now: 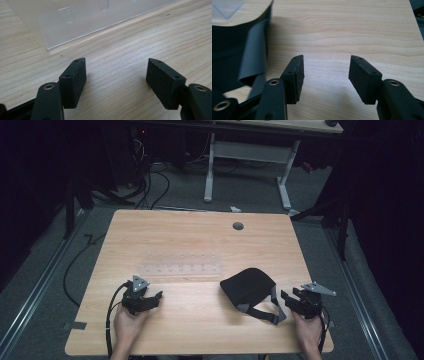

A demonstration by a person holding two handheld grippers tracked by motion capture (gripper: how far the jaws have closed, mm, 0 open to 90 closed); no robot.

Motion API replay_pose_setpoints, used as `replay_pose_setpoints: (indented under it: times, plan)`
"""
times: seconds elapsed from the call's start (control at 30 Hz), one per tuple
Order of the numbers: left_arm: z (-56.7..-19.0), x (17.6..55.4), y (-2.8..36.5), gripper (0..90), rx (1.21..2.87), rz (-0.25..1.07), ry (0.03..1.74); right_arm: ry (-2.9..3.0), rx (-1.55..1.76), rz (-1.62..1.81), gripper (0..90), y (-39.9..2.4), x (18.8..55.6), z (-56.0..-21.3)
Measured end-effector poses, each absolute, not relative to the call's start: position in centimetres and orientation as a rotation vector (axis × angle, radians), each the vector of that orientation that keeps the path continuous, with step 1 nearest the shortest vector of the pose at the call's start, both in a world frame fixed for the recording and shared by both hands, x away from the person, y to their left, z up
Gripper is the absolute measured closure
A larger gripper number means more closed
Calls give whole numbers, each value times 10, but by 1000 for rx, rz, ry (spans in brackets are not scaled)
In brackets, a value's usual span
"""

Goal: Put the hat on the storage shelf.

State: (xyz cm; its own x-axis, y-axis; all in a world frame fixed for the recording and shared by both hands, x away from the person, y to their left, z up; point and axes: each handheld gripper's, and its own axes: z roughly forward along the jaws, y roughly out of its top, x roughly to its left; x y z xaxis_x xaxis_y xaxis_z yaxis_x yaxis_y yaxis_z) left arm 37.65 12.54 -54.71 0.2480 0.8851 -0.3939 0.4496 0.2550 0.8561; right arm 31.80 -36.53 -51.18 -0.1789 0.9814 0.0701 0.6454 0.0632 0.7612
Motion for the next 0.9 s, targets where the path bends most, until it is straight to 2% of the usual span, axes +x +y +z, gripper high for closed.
replay_pose_setpoints:
  times: [0.5,0.9]
  plan:
    - [-547,377,125,328,1370,478,1377,1910,1518,1058,458,-349,294,-493]
    - [-547,377,125,328,1370,479,1377,1975,1479,1114,418,-335,307,-491]
